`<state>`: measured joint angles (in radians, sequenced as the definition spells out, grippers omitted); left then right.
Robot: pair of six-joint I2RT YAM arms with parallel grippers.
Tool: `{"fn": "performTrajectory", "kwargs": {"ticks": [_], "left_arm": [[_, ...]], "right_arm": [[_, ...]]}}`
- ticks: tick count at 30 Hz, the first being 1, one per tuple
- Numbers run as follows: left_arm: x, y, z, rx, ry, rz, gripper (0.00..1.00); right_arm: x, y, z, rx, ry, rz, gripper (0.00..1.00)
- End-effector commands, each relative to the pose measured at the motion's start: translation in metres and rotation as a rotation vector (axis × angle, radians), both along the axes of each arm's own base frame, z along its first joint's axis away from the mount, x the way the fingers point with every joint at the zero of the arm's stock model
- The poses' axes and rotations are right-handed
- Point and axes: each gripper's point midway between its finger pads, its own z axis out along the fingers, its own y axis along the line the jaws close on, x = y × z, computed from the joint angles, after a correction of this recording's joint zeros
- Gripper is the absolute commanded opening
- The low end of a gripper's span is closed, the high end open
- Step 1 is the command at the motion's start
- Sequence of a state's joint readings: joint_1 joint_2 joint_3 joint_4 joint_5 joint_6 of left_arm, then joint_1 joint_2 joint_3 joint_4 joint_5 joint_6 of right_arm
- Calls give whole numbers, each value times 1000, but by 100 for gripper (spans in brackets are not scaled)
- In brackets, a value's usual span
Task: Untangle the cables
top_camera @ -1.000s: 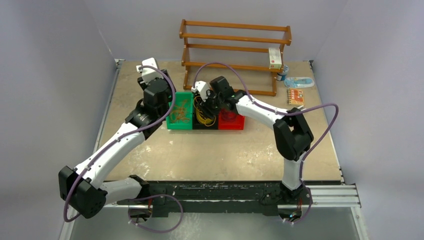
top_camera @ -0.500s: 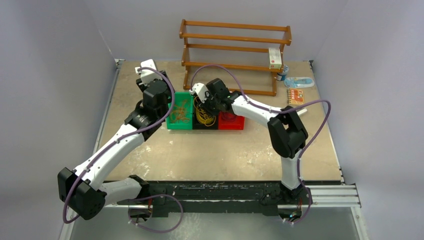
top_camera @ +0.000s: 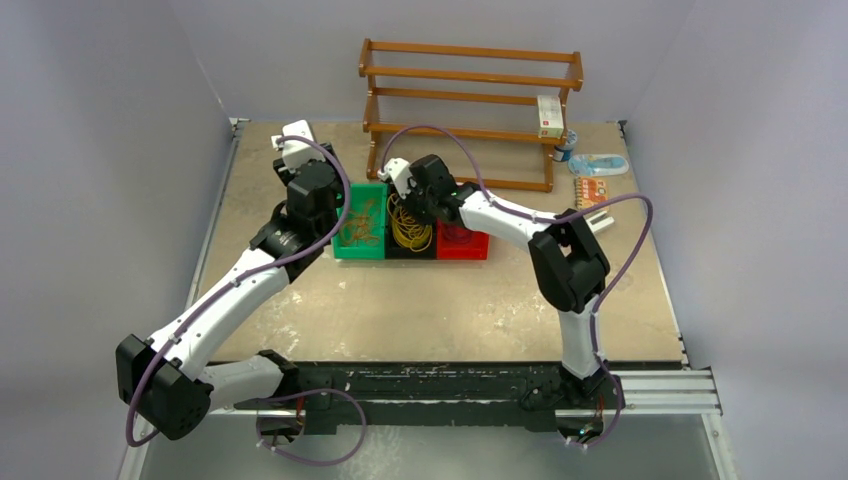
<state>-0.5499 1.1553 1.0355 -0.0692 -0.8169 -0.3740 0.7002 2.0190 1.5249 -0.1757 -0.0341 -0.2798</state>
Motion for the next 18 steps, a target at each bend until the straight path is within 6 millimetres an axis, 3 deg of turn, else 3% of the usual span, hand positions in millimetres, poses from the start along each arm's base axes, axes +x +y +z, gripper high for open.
{"fn": "performTrajectory", "kwargs": {"ticks": [1,7,11,18], "left_arm": [[0,4,12,-13,-40,13,54],[0,4,13,-12,-40,14,53],[-2,6,15,-8,-44,17,53],[-3,7,17,-10,-49,22,53]], "right_arm": [[21,18,54,167,-115,-86,3],[19,29,77,284,-118,-93,2],[10,26,81,232,-123,-10,23],[-22,4,67,44,-83,176,48]]}}
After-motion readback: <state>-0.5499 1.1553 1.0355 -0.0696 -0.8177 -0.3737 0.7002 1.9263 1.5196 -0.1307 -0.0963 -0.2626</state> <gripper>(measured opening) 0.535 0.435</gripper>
